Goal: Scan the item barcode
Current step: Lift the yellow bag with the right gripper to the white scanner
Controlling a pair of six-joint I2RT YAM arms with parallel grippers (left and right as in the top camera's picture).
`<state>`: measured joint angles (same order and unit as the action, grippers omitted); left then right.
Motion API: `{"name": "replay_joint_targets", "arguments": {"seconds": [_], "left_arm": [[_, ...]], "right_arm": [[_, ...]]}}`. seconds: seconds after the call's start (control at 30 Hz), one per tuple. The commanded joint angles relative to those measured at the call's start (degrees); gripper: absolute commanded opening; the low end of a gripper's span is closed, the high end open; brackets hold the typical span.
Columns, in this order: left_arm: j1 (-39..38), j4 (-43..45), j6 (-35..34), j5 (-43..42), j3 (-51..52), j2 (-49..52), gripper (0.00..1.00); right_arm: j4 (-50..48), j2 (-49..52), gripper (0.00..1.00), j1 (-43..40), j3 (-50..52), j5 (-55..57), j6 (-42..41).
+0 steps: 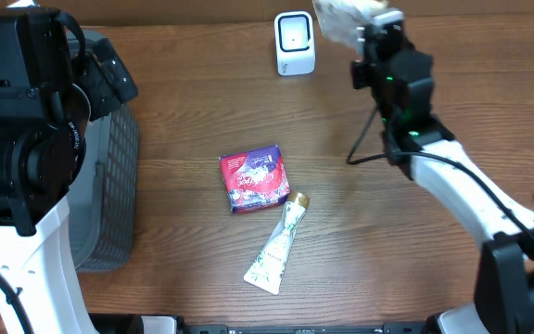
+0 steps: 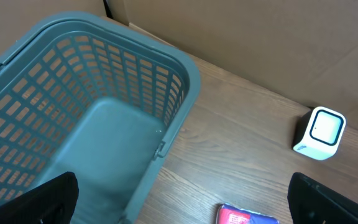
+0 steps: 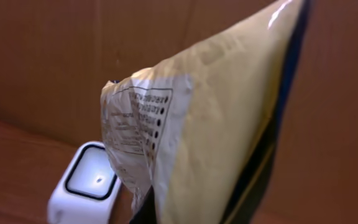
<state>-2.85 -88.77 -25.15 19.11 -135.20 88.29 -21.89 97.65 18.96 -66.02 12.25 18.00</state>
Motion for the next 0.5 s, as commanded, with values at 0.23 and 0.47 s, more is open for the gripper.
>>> {"name": "replay_joint_targets", "arguments": {"seconds": [0.23, 0.47], "left_arm": [[0.3, 0.1, -0.6, 0.8, -0.3, 0.3, 1.00], [0.3, 0.1, -0.6, 0.8, -0.3, 0.3, 1.00]], "right_arm": [[-22.9, 14.9, 0.04, 6.2, -1.9, 16.1, 41.2], [-30.7, 22.0, 0.04, 8.0, -2.0, 14.9, 52.9]]}}
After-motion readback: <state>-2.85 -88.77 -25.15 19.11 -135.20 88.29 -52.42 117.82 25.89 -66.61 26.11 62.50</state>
